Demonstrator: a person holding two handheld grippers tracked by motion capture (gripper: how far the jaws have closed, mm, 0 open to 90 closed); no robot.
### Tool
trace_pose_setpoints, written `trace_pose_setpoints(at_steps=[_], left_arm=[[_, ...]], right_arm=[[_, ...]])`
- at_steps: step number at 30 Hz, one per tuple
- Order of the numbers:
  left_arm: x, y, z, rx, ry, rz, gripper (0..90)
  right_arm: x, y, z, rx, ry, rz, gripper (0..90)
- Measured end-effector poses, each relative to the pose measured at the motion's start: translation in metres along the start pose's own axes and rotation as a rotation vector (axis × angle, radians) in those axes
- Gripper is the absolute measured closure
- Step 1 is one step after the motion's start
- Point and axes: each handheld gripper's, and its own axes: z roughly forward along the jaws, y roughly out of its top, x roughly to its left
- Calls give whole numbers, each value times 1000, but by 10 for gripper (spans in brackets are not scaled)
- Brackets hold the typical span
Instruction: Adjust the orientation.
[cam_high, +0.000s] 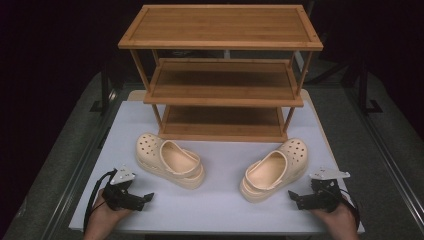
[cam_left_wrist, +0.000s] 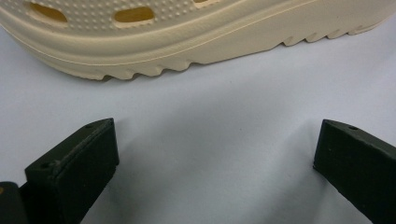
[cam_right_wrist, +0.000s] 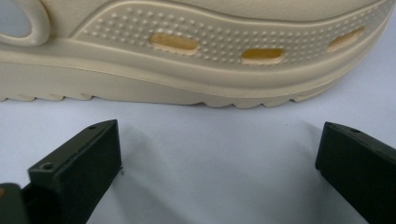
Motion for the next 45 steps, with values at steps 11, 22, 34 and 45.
trace_pose_setpoints(at_steps=[11,22,34,45], left_arm=[[0,0,0,1,2,1,0],[1,-2,-12,-46,5,-28,251],[24,19,-41,-56,37,-108,900],[78,64,-39,-103,107,-129,900]], right_arm=[[0,0,0,-3,-1,0,0],[0,0,0,-2,0,0,0],[0,0,0,-4,1,-2,0],[0,0,0,-6,2,-1,1]])
